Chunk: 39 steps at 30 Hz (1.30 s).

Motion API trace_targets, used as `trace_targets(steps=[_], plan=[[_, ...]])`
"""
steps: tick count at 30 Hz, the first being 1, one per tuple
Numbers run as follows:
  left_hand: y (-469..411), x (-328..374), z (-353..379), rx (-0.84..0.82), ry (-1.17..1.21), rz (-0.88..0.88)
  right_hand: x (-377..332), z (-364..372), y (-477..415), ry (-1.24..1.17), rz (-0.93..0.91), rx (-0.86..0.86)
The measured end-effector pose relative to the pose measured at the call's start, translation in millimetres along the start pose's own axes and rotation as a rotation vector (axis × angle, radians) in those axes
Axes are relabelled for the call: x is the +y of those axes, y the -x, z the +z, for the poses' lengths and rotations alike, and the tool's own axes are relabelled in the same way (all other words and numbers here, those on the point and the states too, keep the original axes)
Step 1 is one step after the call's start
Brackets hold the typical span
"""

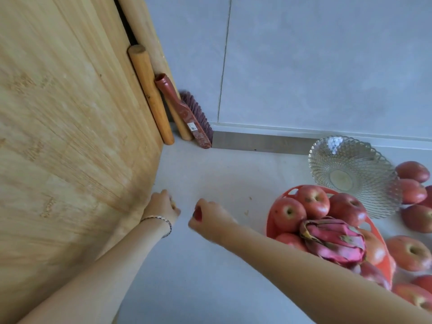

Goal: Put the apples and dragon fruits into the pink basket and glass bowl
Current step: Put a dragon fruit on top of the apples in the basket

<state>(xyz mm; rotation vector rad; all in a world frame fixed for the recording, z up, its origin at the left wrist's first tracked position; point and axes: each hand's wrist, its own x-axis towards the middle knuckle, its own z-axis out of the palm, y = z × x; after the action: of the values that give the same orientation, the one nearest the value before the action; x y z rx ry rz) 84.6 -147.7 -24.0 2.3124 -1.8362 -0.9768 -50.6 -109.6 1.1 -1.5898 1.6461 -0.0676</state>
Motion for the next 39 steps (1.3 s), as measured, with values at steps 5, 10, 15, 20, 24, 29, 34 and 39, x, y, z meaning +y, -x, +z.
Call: trace_targets(steps=[5,10,15,20,24,29,34,39], plan=[[60.3,60.1,-9.7,0.01,0.368,0.228,30.2,-67.8,60.3,-0.371,-0.014,0.166],[141.4,99.1,25.0,-0.146,0.678,0.31,84.6,-115.6,129.0,-0.639,-0.069,0.252],[199.7,101.0,92.8,-0.198,0.448,0.467,143.3,-121.5,181.4,-0.676,-0.017,0.263],[214.5,97.8,128.9,0.013,0.212,0.522,183.3,-112.4,203.6,-0.573,0.074,0.275],[224.9,101.5,137.3,0.164,0.119,0.539,201.3,-109.2,218.7,-0.501,0.087,0.263],[219.3,114.0,133.9,0.132,0.352,0.291,218.9,-113.5,231.0,-0.574,0.098,0.236],[224.4,118.0,139.1,0.173,0.384,0.308,226.1,-103.5,240.4,-0.476,0.048,0.109],[226.4,113.3,142.7,0.265,0.332,0.311,226.2,-93.4,245.6,-0.379,0.016,0.181]])
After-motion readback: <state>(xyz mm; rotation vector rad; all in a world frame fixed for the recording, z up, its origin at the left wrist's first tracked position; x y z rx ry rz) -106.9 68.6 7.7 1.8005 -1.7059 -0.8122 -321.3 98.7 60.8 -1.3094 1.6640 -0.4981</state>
